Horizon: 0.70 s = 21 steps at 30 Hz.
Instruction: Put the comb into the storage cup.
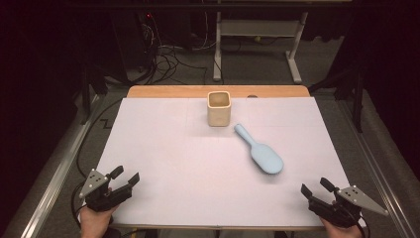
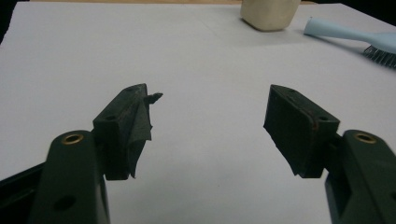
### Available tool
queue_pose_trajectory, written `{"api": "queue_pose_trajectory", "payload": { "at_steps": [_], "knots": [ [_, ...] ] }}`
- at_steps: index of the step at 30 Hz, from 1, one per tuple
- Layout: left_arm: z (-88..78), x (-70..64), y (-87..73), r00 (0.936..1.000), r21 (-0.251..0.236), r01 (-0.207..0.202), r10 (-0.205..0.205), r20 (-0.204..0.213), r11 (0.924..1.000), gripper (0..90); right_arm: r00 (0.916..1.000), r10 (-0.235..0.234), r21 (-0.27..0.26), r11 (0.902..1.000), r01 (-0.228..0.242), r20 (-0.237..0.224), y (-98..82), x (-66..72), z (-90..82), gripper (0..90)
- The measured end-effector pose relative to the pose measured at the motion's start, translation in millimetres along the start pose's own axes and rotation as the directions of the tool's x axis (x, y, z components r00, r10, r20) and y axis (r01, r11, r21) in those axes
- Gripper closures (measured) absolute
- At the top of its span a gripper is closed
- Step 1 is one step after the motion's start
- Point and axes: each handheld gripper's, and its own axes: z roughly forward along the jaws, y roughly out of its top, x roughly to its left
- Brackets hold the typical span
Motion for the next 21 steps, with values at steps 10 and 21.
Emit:
{"api": "queue_pose_trajectory", "payload": {
  "at_steps": [10, 21],
  "knots": [
    [-1.1, 0.4, -0.3, 1.0000, 0.004, 0.000, 0.000, -0.005, 1.0000, 32.5, 1.0000, -0.007, -0.001, 1.0000, 0.007, -0.006, 0.1, 0.3, 0.0, 27.1],
    [-2.1, 0.3, -0.1, 1.0000, 0.002, -0.003, 0.003, -0.001, 1.0000, 32.5, 0.9998, 0.018, 0.015, 0.9997, -0.018, -0.005, -0.1, 0.1, -0.6, 29.5]
  ]
}}
